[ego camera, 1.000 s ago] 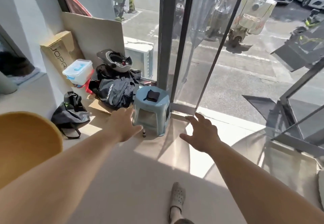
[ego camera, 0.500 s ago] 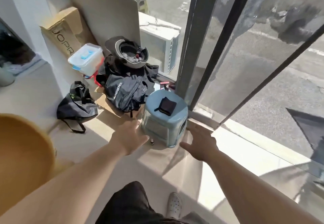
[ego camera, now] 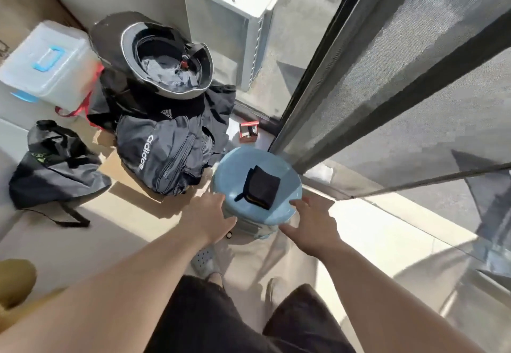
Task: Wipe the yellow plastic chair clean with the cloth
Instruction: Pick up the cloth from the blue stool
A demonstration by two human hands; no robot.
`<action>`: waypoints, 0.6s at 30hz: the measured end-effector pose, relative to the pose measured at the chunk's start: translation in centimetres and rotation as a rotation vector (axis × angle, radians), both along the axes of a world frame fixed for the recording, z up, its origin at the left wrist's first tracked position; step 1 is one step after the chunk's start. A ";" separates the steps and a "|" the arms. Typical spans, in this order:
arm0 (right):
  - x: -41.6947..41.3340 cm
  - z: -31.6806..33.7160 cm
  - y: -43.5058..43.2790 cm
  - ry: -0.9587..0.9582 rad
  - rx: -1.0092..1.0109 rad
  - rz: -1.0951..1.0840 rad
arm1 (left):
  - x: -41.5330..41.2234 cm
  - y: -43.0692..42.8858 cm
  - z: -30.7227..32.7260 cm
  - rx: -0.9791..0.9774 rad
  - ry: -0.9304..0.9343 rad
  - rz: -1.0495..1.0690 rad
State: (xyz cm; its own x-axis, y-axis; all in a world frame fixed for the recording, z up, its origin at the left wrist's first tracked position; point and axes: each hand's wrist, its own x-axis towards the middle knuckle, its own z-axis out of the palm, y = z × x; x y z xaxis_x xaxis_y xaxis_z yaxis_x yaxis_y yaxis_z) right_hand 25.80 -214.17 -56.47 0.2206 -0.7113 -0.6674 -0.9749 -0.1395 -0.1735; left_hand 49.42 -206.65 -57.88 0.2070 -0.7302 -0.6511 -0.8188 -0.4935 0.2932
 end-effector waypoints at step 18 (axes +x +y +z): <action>4.6 -22.6 -11.7 0.031 0.239 0.309 | -4.8 -11.5 -22.5 0.055 0.168 0.379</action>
